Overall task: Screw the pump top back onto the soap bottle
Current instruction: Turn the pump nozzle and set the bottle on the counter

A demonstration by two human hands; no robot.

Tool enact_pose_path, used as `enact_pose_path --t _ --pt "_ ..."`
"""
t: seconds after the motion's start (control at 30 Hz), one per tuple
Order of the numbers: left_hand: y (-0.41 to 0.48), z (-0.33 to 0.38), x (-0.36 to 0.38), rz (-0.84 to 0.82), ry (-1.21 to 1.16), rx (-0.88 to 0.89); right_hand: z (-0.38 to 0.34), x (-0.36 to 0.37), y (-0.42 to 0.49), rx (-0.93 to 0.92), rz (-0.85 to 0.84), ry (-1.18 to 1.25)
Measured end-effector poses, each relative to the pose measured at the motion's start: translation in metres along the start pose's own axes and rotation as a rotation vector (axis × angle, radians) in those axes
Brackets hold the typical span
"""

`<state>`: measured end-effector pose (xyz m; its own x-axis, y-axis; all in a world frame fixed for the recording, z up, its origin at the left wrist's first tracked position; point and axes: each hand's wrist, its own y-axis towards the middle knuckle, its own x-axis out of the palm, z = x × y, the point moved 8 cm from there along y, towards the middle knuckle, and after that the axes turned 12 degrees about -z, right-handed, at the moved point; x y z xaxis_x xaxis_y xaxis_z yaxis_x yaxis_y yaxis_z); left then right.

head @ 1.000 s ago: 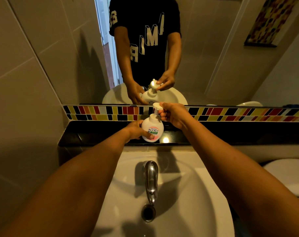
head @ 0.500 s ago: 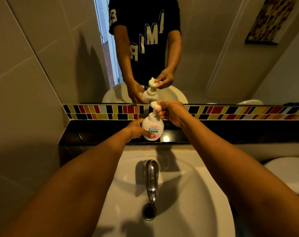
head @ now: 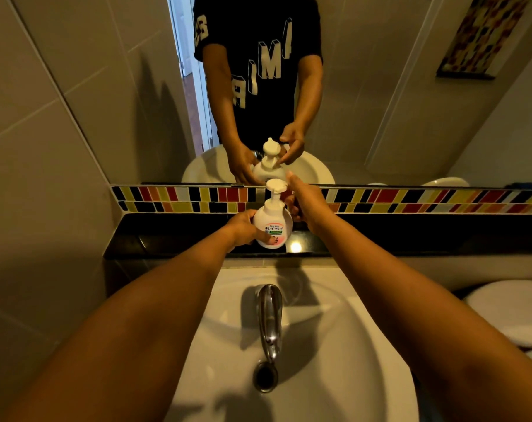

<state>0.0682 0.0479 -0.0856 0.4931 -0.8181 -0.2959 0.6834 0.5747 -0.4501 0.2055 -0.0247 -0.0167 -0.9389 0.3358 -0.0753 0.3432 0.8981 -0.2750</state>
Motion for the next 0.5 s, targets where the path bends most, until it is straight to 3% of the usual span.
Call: enact_pose_path --t 0.13,0.37,0.5 --pt "0.001 0.000 -0.001 -0.008 -0.009 -0.001 0.016 -0.009 0.000 0.033 0.096 0.002" --pt "0.005 0.003 -0.003 0.017 0.001 0.006 0.059 0.003 0.006 0.085 -0.189 -0.215" --pt "0.006 0.007 -0.003 0.029 0.035 0.011 0.066 0.004 0.007 0.060 -0.188 -0.319"
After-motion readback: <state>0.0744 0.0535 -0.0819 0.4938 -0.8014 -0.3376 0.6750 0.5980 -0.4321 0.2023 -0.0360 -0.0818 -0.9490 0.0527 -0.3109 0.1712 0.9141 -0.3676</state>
